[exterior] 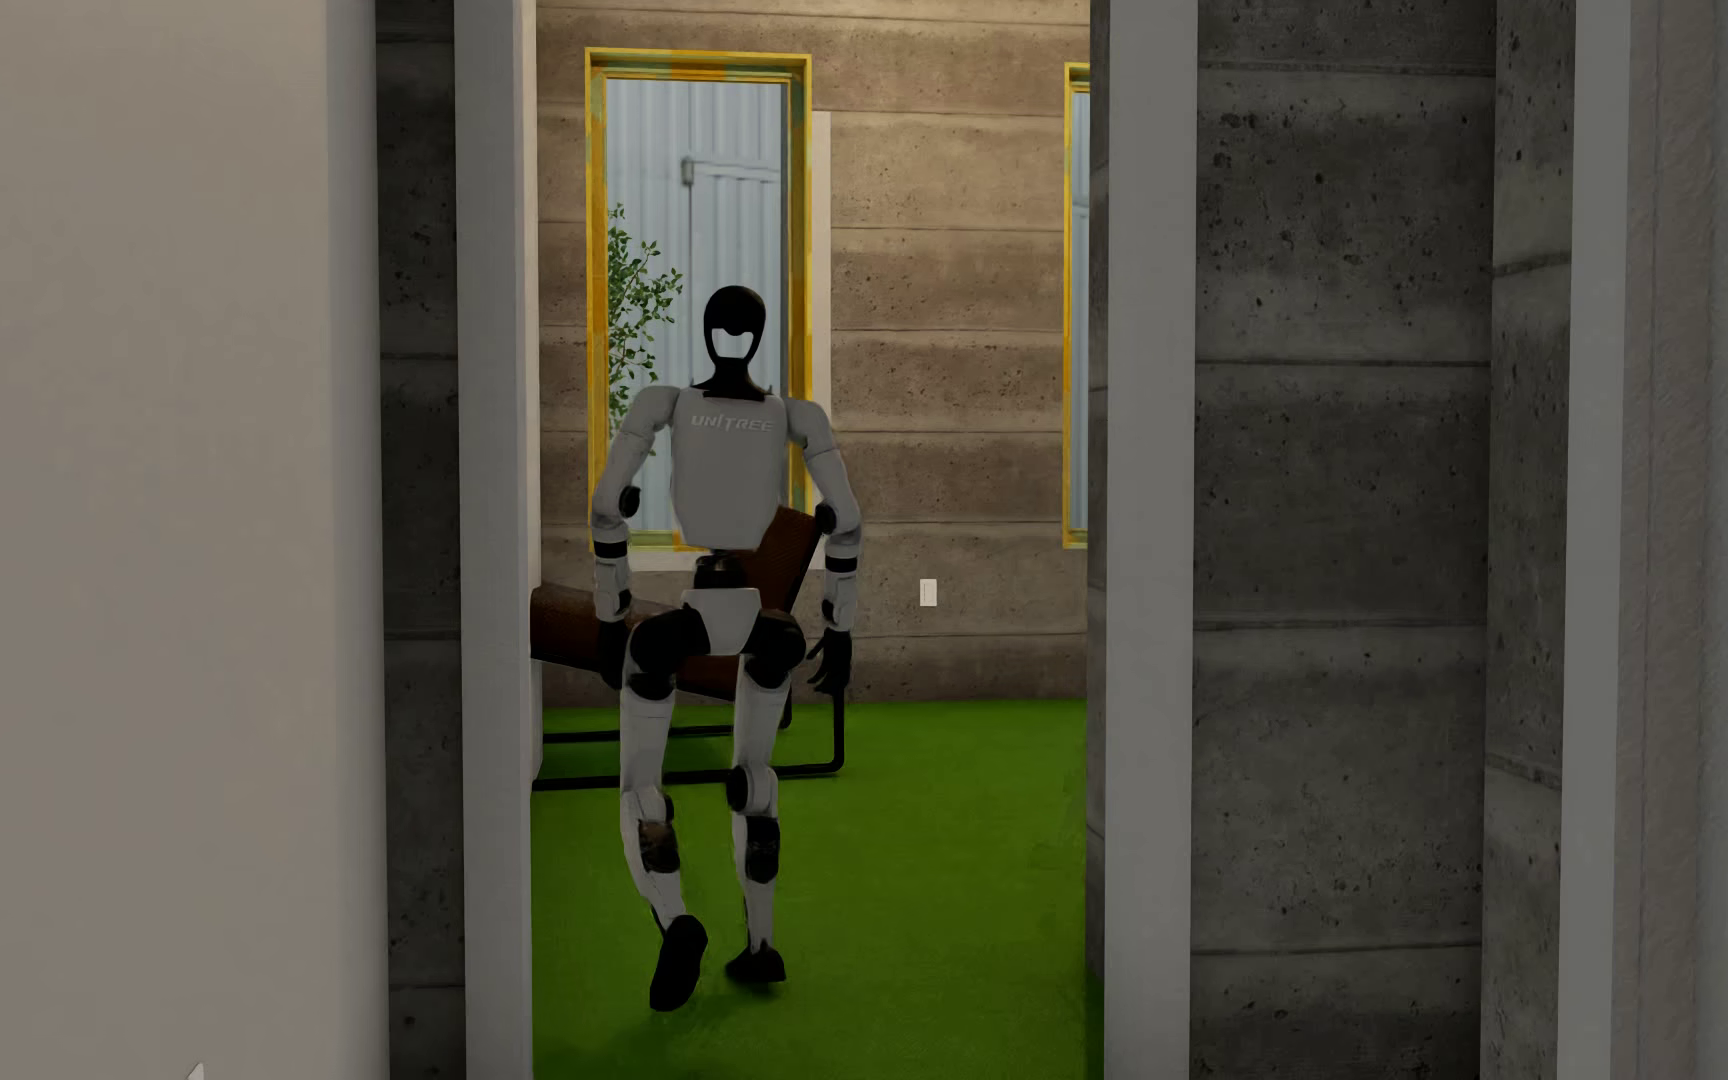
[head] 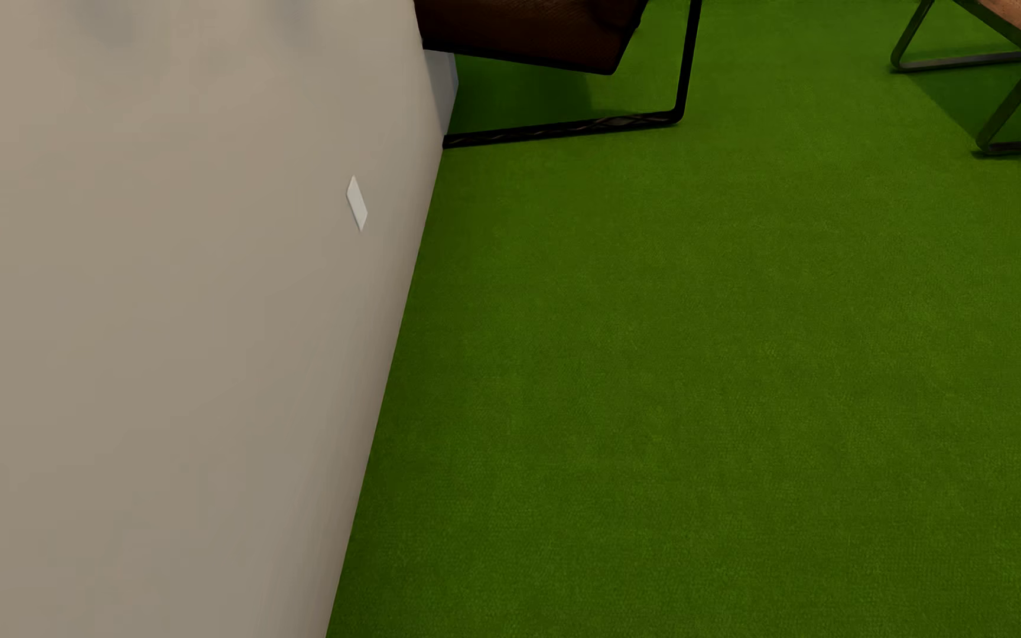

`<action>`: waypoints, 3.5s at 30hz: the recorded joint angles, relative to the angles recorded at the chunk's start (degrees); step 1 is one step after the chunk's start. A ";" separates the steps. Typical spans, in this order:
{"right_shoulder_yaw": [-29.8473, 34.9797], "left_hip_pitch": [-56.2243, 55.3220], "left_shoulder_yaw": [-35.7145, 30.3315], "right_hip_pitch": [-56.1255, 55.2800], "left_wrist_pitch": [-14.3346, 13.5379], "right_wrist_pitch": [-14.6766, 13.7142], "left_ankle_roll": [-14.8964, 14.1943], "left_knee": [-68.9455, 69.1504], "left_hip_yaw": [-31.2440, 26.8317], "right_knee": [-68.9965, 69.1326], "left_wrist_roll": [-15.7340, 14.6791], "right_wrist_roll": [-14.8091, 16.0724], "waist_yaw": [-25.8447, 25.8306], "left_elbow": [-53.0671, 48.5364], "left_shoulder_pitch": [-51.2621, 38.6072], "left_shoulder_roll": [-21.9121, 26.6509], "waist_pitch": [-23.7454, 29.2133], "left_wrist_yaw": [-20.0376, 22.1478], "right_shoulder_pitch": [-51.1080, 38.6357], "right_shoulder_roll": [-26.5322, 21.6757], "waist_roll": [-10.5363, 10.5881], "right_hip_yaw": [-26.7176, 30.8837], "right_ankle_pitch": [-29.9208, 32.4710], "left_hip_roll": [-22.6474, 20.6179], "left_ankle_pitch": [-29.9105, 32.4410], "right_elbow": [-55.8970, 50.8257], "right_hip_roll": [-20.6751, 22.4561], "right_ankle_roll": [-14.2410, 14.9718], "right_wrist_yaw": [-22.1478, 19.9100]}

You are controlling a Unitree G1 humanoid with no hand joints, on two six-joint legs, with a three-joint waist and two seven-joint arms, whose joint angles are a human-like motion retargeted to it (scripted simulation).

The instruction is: Avoid the corner

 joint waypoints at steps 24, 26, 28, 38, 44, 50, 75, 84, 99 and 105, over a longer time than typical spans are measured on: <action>0.73 -6.48 -0.12 0.81 0.00 0.00 0.00 -34.57 0.00 48.77 0.00 0.00 5.10 3.50 2.92 2.11 -0.50 0.00 6.21 -0.12 -8.73 0.00 -0.12 -6.10 -1.68 9.33 -7.50 0.00 0.00; -0.57 -2.57 -0.57 -5.81 0.00 0.00 0.00 -35.68 0.00 53.43 0.00 0.00 1.64 4.46 1.78 3.94 0.58 0.00 5.32 0.42 -7.75 0.00 -7.08 -5.19 -3.54 5.99 -7.60 0.00 0.00; -2.28 1.02 -0.41 -10.55 0.00 0.00 0.00 -36.23 0.00 49.28 0.00 0.00 -0.75 7.42 -0.05 5.56 1.14 0.00 4.52 1.22 -6.54 0.00 -8.04 -4.35 -5.79 3.01 -7.35 0.00 0.00; -1.48 12.82 8.42 -10.02 0.00 0.00 0.00 -36.00 0.00 -0.21 0.00 0.00 -2.44 8.24 -6.12 10.00 0.81 0.00 1.78 1.07 -2.30 0.00 2.05 -5.85 -17.69 2.13 -8.86 0.00 0.00; 2.20 16.00 10.95 -5.32 0.00 0.00 0.00 -31.70 0.00 -0.42 0.00 0.00 -0.73 1.99 -4.35 3.96 -0.20 0.00 1.10 -0.54 1.68 0.00 6.24 -2.58 3.56 12.73 -5.70 0.00 0.00; -1.28 -0.90 6.36 7.74 0.00 0.00 0.00 0.61 0.00 -1.79 0.00 0.00 2.18 -4.28 -2.90 3.69 0.10 0.00 -0.40 -2.12 -0.32 0.00 -1.23 1.09 13.34 1.02 -3.04 0.00 0.00; 3.20 -23.06 8.75 30.45 0.00 0.00 0.00 -25.11 0.00 7.88 0.00 0.00 18.24 3.53 2.78 2.83 -3.00 0.00 5.60 1.75 -6.48 0.00 15.94 -6.25 11.63 11.24 -12.02 0.00 0.00; -9.36 -9.06 16.77 5.39 0.00 0.00 0.00 -32.97 0.00 25.50 0.00 0.00 6.49 0.15 -12.39 11.90 4.06 0.00 -7.79 -2.85 -1.47 0.00 -7.95 -7.63 3.92 -4.89 -7.91 0.00 0.00; -0.65 -0.29 10.92 14.62 0.00 0.00 0.00 -37.92 0.00 -6.88 0.00 0.00 14.14 9.74 -5.44 5.99 -2.86 0.00 -1.09 1.46 -7.07 0.00 -3.95 -8.84 -7.27 13.68 -7.24 0.00 0.00; -1.62 1.61 4.91 14.62 0.00 0.00 0.00 -38.48 0.00 -6.40 0.00 0.00 11.97 14.70 -0.82 0.59 -3.88 0.00 -2.10 2.04 -7.47 0.00 -4.77 -8.51 -10.82 6.26 -7.40 0.00 0.00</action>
